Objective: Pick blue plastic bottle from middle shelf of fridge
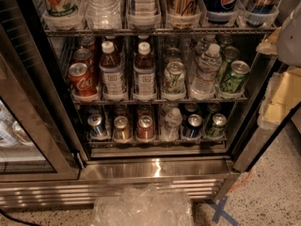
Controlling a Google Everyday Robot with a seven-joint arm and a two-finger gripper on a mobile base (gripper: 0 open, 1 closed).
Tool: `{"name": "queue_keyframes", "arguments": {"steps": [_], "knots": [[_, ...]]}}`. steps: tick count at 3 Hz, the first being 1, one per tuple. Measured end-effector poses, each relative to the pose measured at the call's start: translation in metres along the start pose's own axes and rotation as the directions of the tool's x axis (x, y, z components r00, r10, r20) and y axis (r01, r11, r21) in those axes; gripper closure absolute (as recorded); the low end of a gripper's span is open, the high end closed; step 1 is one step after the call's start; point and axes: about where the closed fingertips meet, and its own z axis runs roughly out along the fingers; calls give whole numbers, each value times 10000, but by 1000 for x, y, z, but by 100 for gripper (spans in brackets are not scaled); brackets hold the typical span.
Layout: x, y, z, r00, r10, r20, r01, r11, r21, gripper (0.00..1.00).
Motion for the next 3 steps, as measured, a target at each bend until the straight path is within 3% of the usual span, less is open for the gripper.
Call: {"name": "queue_keyframes", "arguments": {"steps": [1, 2, 3], "knots": [[0, 0, 0, 10000, 4, 2, -4, 10000, 0, 0], [-15, 10, 9, 9943, 962, 454, -967, 9953, 76, 0], [-49, 39, 31, 9510, 2711, 1490, -2737, 9618, -33, 0]]}}
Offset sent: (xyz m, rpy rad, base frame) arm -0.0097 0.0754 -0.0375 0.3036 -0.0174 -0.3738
